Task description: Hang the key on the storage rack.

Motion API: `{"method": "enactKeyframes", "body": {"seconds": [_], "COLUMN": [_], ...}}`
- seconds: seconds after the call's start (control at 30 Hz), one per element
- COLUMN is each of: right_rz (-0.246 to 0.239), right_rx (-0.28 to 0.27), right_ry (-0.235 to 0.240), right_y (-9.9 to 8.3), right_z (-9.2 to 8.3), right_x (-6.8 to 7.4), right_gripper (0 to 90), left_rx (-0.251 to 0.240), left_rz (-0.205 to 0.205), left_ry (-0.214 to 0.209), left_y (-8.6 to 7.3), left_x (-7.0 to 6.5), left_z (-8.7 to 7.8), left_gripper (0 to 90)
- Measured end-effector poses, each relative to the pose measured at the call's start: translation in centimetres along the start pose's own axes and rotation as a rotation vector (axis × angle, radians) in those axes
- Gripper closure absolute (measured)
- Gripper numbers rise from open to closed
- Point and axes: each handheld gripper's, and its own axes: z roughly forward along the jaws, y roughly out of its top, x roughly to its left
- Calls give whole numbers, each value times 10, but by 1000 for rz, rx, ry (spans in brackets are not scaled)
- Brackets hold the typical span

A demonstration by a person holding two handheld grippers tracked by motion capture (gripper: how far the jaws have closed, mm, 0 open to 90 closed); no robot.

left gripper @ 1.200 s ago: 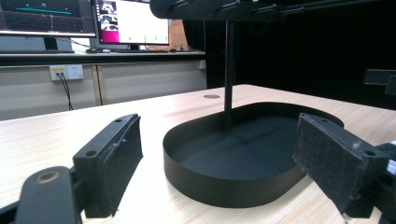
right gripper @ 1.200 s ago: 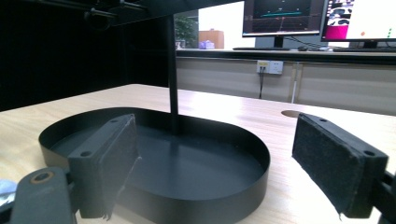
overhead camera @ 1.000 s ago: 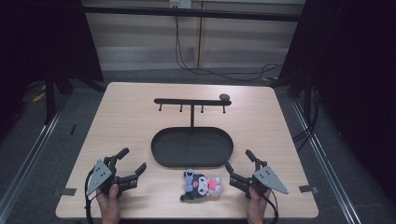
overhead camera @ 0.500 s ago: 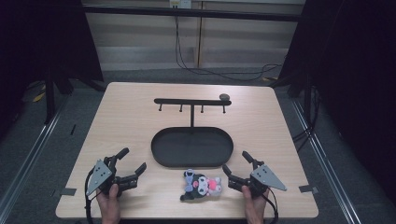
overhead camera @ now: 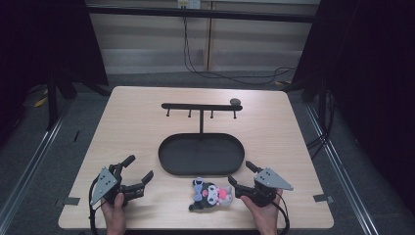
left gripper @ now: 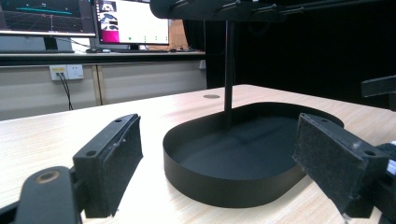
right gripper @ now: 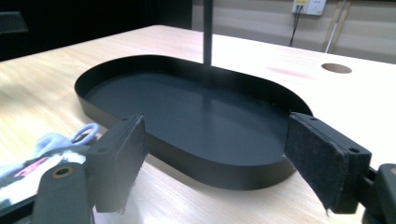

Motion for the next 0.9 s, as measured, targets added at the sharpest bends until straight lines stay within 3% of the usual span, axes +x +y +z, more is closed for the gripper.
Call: {"method": "enactKeyframes", "body": {"seconds": [0.07,0.13,0.2,0.33,0.43,0.6,0.83,0.9], "right_rz": [-10,-49,-62,-51,-40,-20,-51,-48], "right_rx": [5,50,66,73,87,145,253,282], "right_ry": [40,80,83,118,158,219,274,315], "right_y": [4,10,14,20,24,32,44,49], "right_z": [2,4,6,10,13,18,31,36], "right_x": [2,3,5,10,11,14,27,30], "right_gripper": [261,261,265,242,294,320,389,430], "left_rx": [0,0,0,0,0,0,0,0], "left_rz": [0,0,0,0,0,0,0,0], "left_ry": [0,0,0,0,0,-1,0,0], "left_y": [0,0,0,0,0,0,0,0], "left_x": [0,0,0,0,0,0,0,0], "left_z": [0,0,0,0,0,0,0,0], "left_gripper": [153,153,153,153,153,153,153,153]}}
